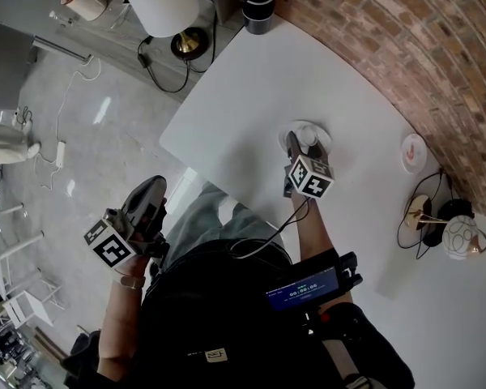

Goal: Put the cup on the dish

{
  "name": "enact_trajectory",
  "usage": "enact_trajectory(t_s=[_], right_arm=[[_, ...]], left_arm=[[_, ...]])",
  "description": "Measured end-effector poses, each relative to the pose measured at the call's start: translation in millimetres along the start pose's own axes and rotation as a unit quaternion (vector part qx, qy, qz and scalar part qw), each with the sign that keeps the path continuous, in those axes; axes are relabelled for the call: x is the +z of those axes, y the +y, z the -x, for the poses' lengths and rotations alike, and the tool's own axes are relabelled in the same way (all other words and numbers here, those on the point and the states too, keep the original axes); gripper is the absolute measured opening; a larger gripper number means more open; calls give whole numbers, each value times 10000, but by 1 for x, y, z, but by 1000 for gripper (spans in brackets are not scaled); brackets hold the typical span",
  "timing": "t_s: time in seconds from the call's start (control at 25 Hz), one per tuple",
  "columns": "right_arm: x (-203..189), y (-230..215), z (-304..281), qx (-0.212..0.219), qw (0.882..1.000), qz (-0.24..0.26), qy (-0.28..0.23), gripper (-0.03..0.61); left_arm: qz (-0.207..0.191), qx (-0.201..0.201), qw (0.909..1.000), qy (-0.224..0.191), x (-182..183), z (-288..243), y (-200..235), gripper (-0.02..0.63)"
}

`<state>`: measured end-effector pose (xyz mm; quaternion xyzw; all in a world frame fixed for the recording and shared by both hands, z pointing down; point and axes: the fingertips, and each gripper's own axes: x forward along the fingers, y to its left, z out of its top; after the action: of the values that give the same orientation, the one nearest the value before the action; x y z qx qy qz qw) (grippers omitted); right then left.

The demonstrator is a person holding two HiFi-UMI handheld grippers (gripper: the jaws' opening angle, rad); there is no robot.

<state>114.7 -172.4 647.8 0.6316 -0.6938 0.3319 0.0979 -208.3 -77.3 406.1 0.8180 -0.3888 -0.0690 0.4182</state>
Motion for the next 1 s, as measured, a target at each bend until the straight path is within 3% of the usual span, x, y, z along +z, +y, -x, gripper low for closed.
enact_trajectory(t_s=[1.0], right_arm=[[-4, -2, -10, -241, 9957, 897, 44, 261]], left_arm=[[165, 210, 9996, -73, -8, -3, 4, 5]])
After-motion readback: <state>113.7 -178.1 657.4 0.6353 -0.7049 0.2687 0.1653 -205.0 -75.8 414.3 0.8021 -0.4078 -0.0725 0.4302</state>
